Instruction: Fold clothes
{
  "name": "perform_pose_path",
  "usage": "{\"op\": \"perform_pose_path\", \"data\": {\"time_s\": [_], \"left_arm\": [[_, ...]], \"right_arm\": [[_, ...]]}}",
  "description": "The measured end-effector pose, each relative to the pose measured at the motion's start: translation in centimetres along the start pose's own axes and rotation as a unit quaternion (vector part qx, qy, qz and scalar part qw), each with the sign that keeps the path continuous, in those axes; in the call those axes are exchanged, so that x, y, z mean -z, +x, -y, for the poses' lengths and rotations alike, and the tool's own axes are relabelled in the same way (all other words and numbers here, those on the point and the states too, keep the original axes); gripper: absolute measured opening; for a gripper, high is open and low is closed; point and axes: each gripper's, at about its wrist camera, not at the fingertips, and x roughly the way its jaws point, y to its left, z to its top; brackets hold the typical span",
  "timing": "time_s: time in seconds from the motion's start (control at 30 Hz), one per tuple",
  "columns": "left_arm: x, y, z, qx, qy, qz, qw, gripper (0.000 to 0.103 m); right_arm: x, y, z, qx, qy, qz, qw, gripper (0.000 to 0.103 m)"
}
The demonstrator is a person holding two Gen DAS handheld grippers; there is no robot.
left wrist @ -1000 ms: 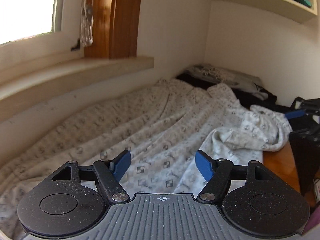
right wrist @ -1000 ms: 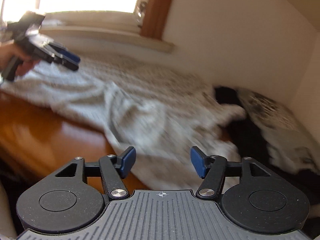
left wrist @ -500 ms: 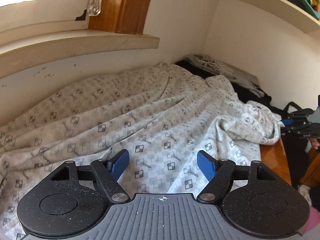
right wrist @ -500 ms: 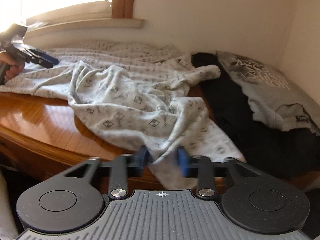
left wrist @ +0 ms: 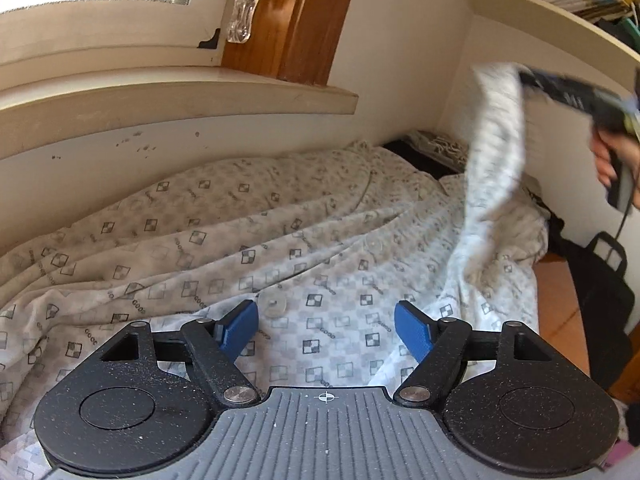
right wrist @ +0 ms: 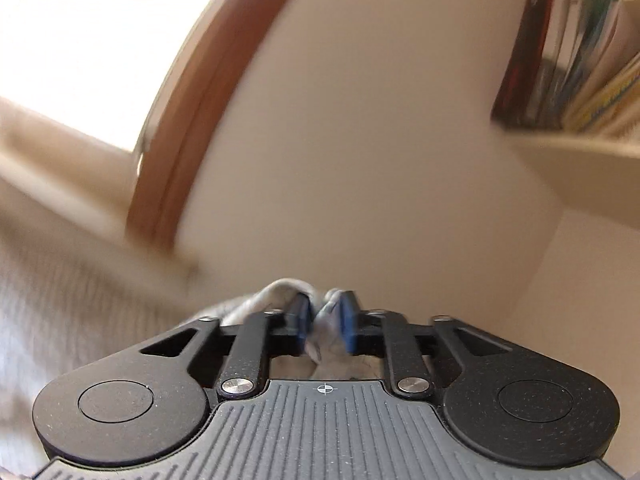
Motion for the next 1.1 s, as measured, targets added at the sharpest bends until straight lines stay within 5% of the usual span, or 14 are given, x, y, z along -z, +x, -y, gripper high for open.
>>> {"op": "perform_pose_path", "data": {"time_s": [0.03,0.17,0.33,0.57,0.8,0.87,0.9,1.1], "left_arm": [[0.0,0.0,0.1,-0.001,0.002,0.0,1.0,0.079],[0.1,0.0,0.2,-0.001,0.005,-0.002,1.0,0.081],[0.2,0.0,0.3,-0.003,0.011,-0.005,0.9999,0.081],[0.2,0.0,0.4,-0.004,0.014,-0.008,0.9999,0.082],[0.2,0.0,0.4,-0.004,0.017,-0.01,0.9998,0.084],[0.2,0.0,0.5,-0.004,0.017,-0.01,0.9998,0.084],[0.2,0.0,0.4,-0.003,0.016,-0.01,0.9998,0.084],[0.4,-0.2,0.2,0.003,0.013,-0.014,0.9998,0.084]], "right_arm": [[-0.5,0.7,-0.6,-0.004,0.001,0.007,1.0,0.048],[2.5,1.9,-0.8,-0.073,0.02,-0.078,0.994,0.048],[8.6,0.1,2.0,-0.128,0.108,-0.166,0.972,0.048],[13.3,-4.2,2.9,-0.141,0.165,-0.193,0.957,0.05],[14.1,-2.5,1.4,-0.126,0.105,-0.217,0.962,0.047],[13.9,-2.3,1.2,-0.127,0.068,-0.222,0.964,0.016],[13.7,-2.3,1.0,-0.128,0.047,-0.224,0.965,0.011],[9.5,-5.7,5.0,-0.085,-0.027,-0.174,0.981,0.009]]}}
